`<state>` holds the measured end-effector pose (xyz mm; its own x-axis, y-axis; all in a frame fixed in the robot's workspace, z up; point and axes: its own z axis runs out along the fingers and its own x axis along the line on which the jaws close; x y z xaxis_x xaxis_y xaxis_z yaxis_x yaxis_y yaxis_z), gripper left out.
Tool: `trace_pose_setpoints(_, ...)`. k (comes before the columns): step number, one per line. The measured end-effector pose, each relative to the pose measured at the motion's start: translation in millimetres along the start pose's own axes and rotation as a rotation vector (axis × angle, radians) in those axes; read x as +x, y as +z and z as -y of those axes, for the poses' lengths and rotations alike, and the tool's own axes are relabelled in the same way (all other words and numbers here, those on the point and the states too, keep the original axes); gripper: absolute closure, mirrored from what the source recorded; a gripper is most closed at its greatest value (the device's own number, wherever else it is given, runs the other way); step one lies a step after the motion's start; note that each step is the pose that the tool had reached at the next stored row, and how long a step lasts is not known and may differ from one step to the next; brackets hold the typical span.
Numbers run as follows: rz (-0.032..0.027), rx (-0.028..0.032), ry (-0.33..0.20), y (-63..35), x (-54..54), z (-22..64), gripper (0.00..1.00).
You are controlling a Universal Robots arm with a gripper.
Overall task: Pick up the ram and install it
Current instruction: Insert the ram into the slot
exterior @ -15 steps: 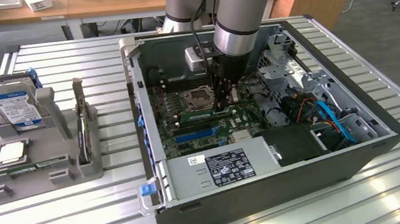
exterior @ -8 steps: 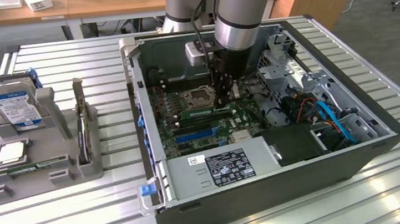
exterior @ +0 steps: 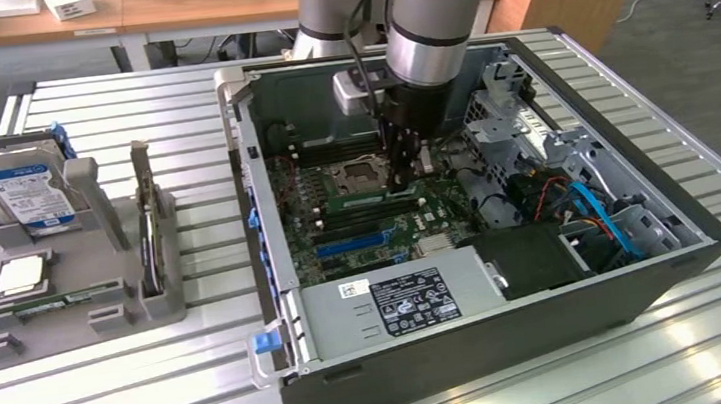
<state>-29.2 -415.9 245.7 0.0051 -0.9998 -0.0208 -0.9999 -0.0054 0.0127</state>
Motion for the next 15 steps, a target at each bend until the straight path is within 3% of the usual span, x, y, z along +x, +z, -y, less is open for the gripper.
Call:
trace_pose_setpoints(7,-0.0001,0.0608,-0.003,0.2,-0.1,-5.8,0.88)
trace_pose_setpoints(15,-0.0003,0.0727,-0.004,0.2,-0.1,-11.2,0.88)
